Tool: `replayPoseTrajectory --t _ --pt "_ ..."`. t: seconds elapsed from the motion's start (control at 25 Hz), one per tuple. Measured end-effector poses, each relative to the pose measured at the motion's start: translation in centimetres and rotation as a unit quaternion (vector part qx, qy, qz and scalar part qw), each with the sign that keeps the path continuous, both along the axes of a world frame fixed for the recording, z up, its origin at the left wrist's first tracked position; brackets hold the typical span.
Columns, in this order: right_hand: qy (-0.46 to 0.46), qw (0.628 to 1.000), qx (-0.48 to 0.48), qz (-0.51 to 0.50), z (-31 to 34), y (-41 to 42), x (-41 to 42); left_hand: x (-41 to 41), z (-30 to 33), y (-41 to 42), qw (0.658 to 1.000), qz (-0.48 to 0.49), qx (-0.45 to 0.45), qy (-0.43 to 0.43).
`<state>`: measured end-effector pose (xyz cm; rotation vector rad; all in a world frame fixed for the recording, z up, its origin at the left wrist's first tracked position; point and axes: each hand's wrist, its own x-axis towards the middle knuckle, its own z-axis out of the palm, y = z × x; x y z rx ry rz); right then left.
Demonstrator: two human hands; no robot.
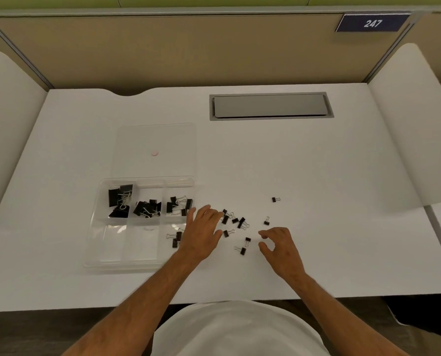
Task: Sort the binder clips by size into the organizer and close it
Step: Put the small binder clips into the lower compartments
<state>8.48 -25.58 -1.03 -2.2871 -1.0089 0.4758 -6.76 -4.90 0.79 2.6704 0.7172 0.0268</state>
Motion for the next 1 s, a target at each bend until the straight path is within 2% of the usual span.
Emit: replayPoseTrajectory --t 0.16,0.4,0.6,1.0 --pt "-0.003 0.999 0.008 0.048 0.3 -0.7 2.9 2.0 -0.6 -0.5 0.999 0.033 -0.024 0.010" --pt "0.006 0.997 0.014 0.073 0.0 -1.2 4.7 3.7 -2.2 -1.5 0.994 0.032 -0.048 0.090" --pt "0.008 0.998 0.012 0.067 0.0 -1.7 5.9 3.9 -2.8 -2.2 0.993 0.050 -0.022 0.101" --pt "0.025 0.998 -0.004 0.066 -0.6 -2.2 6.5 4.4 -2.8 -2.6 0.988 0.102 -0.051 0.102"
